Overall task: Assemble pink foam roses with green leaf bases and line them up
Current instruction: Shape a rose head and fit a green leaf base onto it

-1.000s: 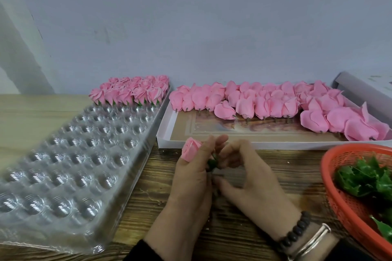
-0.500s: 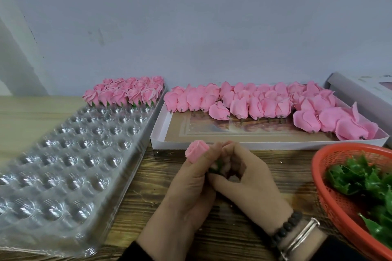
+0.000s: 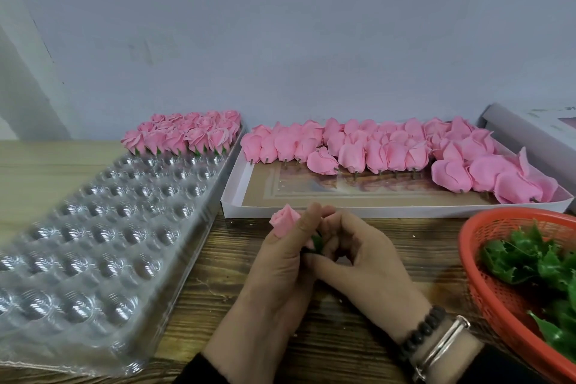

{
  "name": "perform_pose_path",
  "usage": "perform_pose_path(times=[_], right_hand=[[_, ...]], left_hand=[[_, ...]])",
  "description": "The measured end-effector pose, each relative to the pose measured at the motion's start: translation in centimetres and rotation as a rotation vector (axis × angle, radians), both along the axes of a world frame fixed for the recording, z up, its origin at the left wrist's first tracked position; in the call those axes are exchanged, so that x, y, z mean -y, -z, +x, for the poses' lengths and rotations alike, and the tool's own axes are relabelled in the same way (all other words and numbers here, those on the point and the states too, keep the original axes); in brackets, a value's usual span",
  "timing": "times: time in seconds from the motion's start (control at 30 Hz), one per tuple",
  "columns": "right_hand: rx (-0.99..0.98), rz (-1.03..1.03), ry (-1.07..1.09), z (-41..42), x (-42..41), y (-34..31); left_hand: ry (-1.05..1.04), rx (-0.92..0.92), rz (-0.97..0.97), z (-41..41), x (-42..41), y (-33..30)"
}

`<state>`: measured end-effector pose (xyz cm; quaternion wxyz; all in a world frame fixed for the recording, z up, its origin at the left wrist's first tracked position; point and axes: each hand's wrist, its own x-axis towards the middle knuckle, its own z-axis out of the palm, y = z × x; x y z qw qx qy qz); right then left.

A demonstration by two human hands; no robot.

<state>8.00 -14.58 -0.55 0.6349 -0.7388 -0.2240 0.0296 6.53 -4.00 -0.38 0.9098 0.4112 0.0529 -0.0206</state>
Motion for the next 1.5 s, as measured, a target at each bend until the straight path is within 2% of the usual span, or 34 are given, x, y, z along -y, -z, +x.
perform_pose_path(times=[0.13, 0.23, 0.33, 0.47, 0.53, 0.63, 0.83, 0.97, 1.1, 1.3, 1.5], right_hand=[[-0.212, 0.136, -0.175, 0.0, 0.8, -0.9], [-0.28, 0.151, -0.231, 0.0, 1.0, -0.9], [-0.143, 0.12, -0.109, 0.2, 0.7, -0.7], [0.135, 0.085, 0.115, 0.6, 1.1, -0.5], [0.282, -0.018, 0.101, 0.6, 1.4, -0.6], [0.403, -0.145, 0.011, 0.3, 1.4, -1.1], [0.402, -0.208, -0.049, 0.2, 1.7, -1.6], [0.372, -0.147, 0.036, 0.3, 1.6, -1.5], [0.281, -0.028, 0.101, 0.5, 1.8, -1.7], [0.418, -0.188, -0.017, 0.2, 1.7, -2.0], [0.546, -0.253, -0.038, -0.1, 1.7, -2.3]], left_hand=[[0.097, 0.04, 0.111, -0.2, -0.6, -0.1], [0.044, 0.045, 0.179, -0.3, -0.4, -0.2], [-0.142, 0.117, 0.294, -0.2, -0.4, -0.2], [-0.336, 0.249, 0.846, -0.1, -1.1, 0.1], [-0.303, 0.299, 0.94, -0.3, -1.0, -0.1], [-0.232, 0.343, 0.951, -0.5, -0.5, -0.3], [-0.147, 0.342, 1.23, -0.6, -0.7, 0.0], [-0.13, 0.349, 1.113, -0.6, -0.6, 0.1], [-0.134, 0.225, 1.172, -0.4, -0.7, 0.2], [-0.094, 0.292, 1.143, -0.6, -0.4, 0.1], [-0.1, 0.263, 1.038, -0.7, -0.1, -0.1]])
